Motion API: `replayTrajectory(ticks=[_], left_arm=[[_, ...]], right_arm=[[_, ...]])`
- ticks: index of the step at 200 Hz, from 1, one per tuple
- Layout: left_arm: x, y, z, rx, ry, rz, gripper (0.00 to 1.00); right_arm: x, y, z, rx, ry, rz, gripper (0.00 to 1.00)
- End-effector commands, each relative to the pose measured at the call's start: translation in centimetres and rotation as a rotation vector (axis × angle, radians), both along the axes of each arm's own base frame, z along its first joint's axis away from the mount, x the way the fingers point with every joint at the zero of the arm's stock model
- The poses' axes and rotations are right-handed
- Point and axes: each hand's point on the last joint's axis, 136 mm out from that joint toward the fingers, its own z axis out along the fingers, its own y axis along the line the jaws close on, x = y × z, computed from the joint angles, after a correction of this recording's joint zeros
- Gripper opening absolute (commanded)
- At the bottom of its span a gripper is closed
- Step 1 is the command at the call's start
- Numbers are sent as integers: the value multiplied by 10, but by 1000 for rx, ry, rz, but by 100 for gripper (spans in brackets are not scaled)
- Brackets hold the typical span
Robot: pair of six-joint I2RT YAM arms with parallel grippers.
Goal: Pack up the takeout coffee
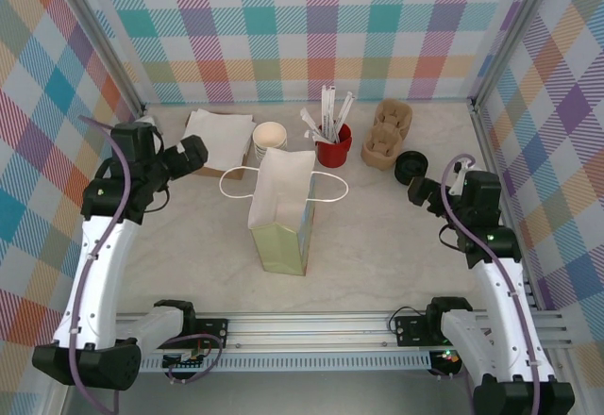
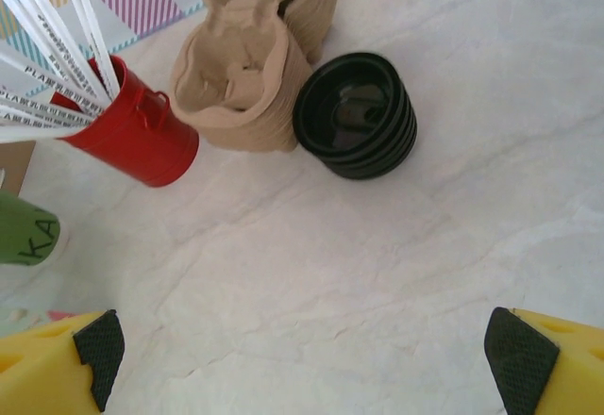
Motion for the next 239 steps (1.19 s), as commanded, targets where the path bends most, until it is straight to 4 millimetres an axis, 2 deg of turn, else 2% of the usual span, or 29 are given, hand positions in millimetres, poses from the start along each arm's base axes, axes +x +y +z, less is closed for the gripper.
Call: replayTrajectory(ticks=[1,23,42,103,136,181,225,239], left_arm=[[-30,-46,18,-69,31,-201,100],[-41,-77,35,-88,4,-312,99],[-44,-103,36,-82,-5,-391,98],[-13,-153,15,107,12,-494,96],[3,-161,0,174,37,-503,94],[16,-164,-24,222,95,-488,87],[20,-168,-48,228,166,-484,73],[20,-169,-55,224,183,-481,65]], right_arm=[[-15,10,-11,62,125,10,100],[-13,11,-14,76,151,6,100],[-12,14,-16,91,165,5,100],[-17,13,-18,76,173,0,100],[-17,13,-18,77,168,-2,100],[-14,13,-18,72,166,-4,100],[-9,12,-16,62,163,-5,100],[-8,11,-16,58,168,-6,100]])
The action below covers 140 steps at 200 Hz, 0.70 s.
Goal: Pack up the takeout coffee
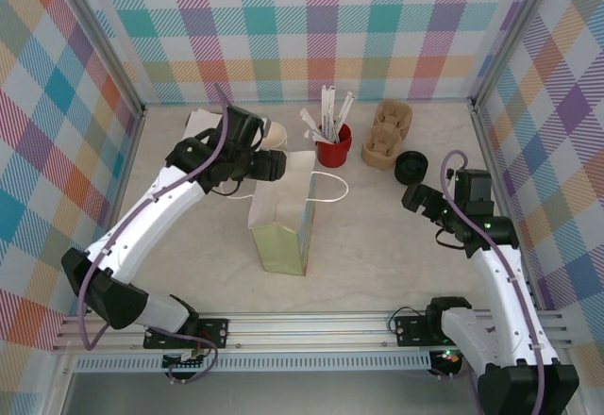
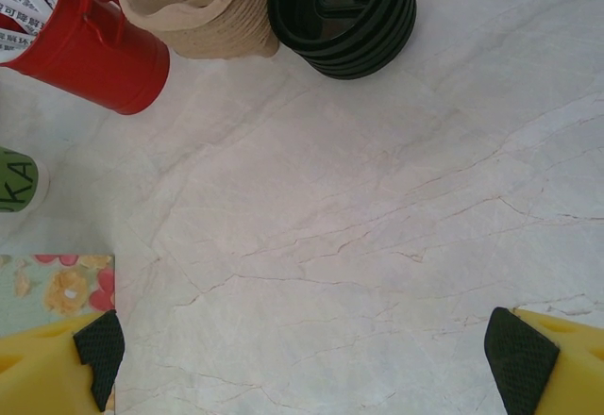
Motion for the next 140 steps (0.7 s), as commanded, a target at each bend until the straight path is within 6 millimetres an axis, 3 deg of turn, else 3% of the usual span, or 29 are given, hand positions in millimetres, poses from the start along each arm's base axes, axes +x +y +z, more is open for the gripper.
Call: replayTrajectory(ticks=[1,59,111,140], left_arm=[[0,-2,-4,7,8,5,65],[-1,-1,-9,25,34,13,34],[-6,1,-9,27,48,10,16],[-9,10,4,45,31,28,7]], right_arm=[[7,0,15,-4,-32,-3,100],[13,-3,21,-28,-29,-3,100],[12,-4,17,-37,-18,-4,100],[12,-5,18,-46,-21,-1,100]])
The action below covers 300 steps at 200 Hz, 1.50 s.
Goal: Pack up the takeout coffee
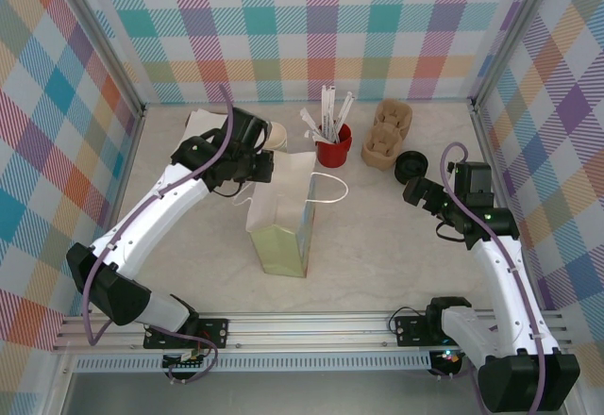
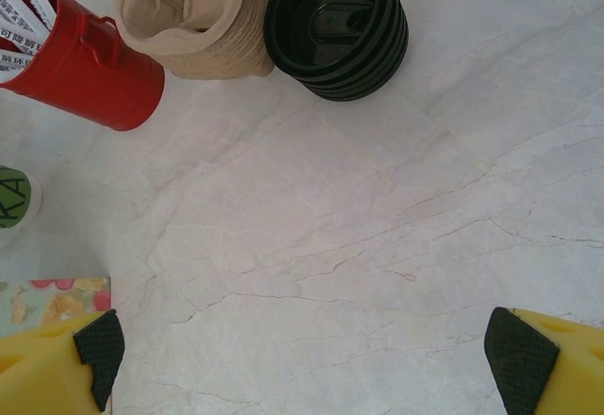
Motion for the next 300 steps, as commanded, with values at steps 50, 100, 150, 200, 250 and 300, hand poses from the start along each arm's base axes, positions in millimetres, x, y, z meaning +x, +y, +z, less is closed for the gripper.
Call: replayTrajectory(ticks=[50,100,150,200,250,300], left_arm=[[-23,28,48,69,-26,11,0],[-28,88,84,181,-63,122,0],[-23,174,113,266,-118,348,0],[-8,251,125,284,-145,552,0],[12,319,116,291,-132,720,0],[51,363,93,206,-142,784,0]], right_arm=[[3,-1,7,-31,-17,16,100],[3,-1,3,-42,-7,29,100],[3,-1,0,-52,-2,41,100],[3,0,1,-48,-5,48,100],[2,0,2,-61,-6,59,100],[0,1,0,-55,-4,62,99]])
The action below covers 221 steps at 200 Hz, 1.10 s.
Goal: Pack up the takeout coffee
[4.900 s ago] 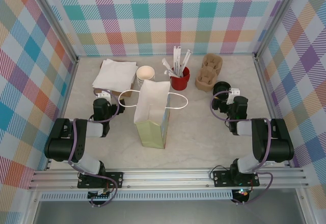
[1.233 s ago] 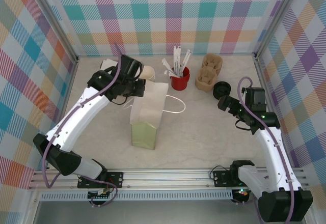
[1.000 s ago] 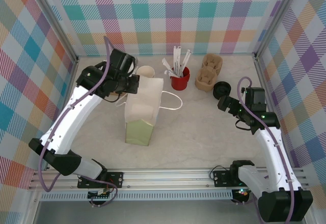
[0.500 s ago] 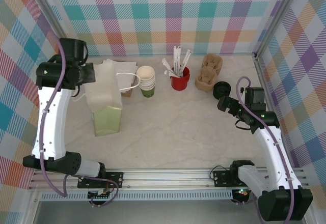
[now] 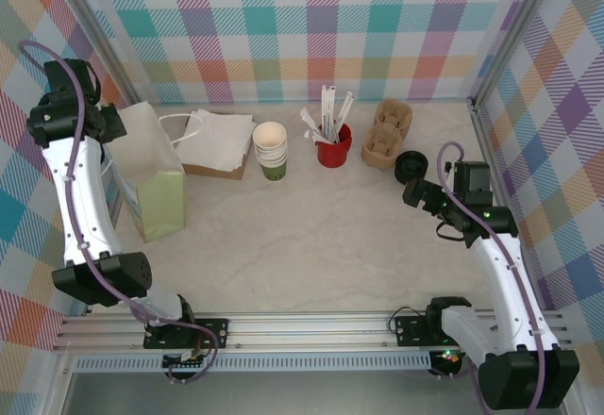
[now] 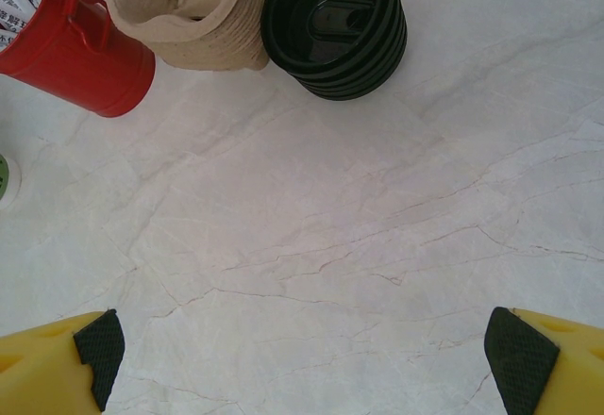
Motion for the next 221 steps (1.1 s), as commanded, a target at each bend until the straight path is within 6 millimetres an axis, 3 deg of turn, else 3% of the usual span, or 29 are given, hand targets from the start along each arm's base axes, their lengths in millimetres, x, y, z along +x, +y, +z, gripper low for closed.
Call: replayTrajectory(ticks=[1,56,92,131,183,221], left_arm=[[26,16,-2,-13,-64,-15,0],[74,33,-27,-51,-69,-39,0],[90,43,-39,-64,-36,-23,0],[91,50,-37,-44,-6,-7,27],[81,43,0,-52,-88,9,53],[69,22,26,-129,-171,-20,67]], right_arm=[[-1,2,4,-6,-11,19,100],[-2,5,4,8,-10,32,100],[-3,6,6,16,-11,31,100],[-6,5,5,11,-5,27,100],[-8,2,10,-14,-6,25,100],[-10,2,15,-12,-9,28,100]])
